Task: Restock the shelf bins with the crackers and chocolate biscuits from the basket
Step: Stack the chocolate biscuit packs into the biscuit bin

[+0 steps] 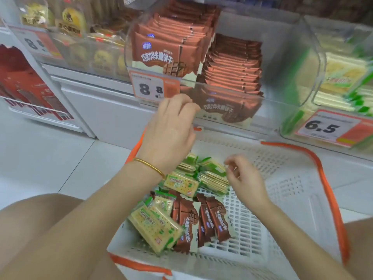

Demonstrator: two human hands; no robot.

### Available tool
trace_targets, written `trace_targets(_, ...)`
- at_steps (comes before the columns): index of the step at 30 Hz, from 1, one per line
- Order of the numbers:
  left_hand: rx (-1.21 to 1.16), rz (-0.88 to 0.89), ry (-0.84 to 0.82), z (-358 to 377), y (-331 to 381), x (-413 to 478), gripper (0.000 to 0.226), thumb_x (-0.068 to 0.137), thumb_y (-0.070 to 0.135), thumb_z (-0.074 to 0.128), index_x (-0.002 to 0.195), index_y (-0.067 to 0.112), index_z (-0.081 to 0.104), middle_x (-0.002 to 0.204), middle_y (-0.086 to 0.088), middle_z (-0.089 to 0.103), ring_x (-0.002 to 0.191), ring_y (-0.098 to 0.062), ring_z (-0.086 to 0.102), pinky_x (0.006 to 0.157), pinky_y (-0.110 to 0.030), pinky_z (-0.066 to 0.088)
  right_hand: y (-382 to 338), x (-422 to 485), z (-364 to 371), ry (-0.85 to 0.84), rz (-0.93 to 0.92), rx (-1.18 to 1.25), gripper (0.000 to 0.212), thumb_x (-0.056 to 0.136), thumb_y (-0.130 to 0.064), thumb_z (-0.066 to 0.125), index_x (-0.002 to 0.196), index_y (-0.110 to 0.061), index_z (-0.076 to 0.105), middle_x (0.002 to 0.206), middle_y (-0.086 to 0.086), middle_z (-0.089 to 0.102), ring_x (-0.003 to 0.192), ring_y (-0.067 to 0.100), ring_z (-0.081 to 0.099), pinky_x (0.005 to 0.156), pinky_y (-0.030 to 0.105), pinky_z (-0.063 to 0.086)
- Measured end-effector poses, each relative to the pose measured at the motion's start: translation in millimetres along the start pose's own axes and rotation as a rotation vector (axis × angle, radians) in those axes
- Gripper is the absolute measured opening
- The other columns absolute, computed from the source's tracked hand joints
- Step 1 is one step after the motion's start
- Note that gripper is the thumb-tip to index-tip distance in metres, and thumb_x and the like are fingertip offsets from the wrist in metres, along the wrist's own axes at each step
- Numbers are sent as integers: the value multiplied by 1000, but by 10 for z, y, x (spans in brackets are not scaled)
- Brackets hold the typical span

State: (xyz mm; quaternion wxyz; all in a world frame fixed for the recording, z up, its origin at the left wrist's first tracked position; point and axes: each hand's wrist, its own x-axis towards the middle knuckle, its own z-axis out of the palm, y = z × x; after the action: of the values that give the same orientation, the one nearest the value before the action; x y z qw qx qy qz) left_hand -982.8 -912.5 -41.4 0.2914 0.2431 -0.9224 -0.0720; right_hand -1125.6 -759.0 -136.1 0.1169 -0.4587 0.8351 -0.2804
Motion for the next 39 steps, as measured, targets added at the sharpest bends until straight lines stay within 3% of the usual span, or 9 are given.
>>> trace_targets(4,-40,57,-362,319,194,-201,31,86,7,50,115,5,59,114,-13,57,104,-34,53,81,-49,49,850,-318,560,-463,348,-106,27,95,-15,50,121,-15,51,110,3,59,83,17,59,76,33,49)
trace_targets(7,2,27,-560,499,230,-258,31,93,15,45,122,11,56,120,-7,54,111,-26,50,91,-41,45,1092,-536,855,-681,478,-137,51,92,-22,58,137,-10,38,132,12,48,113,25,54,91,32,46)
trace_targets(13,3,-14,-647,645,158,-318,32,96,22,43,126,16,53,121,-1,52,113,-19,48,91,-33,45,1033,-637,1119,-692,536,-190,69,79,-39,73,128,-9,35,123,9,51,114,26,51,90,34,45)
trace_targets(19,10,-40,-723,718,141,-333,30,96,23,43,122,16,55,118,-2,53,111,-19,49,87,-33,47,934,-583,1138,-625,998,547,26,79,-15,78,91,-5,57,101,13,67,88,25,66,72,39,57)
trace_targets(23,-2,-127,-854,730,160,-351,27,96,26,44,118,16,56,116,-3,57,104,-20,55,86,-33,48,834,-500,727,-635,1154,842,45,79,-6,76,118,-4,54,116,14,65,97,26,62,59,31,54)
trace_targets(27,-181,-365,-1075,719,236,-330,37,96,34,48,125,10,47,110,-6,63,91,-18,61,82,-32,51,530,-472,306,-710,985,1048,38,78,-8,74,112,-7,58,109,12,69,99,27,65,88,41,53)
trace_targets(31,-625,-676,-1198,649,293,-307,36,92,23,60,120,5,49,105,-12,67,89,-24,67,82,-39,57,143,-451,93,-588,725,1216,54,68,-10,72,119,-3,55,114,17,67,97,27,67,81,40,57)
trace_targets(36,-818,-570,-1022,389,189,-159,23,88,6,62,111,5,56,102,-14,68,90,-28,68,79,-39,57,-177,-280,-306,-349,582,1175,58,66,-19,72,118,-8,50,106,14,66,88,22,69,74,35,58)
trace_targets(39,-655,-347,-1000,114,96,-30,13,87,14,65,99,8,63,80,-4,63,73,-15,60,69,-34,49,-311,-109,-605,-228,402,1067,63,65,-20,71,124,-17,50,99,6,65,82,17,66,68,31,54)
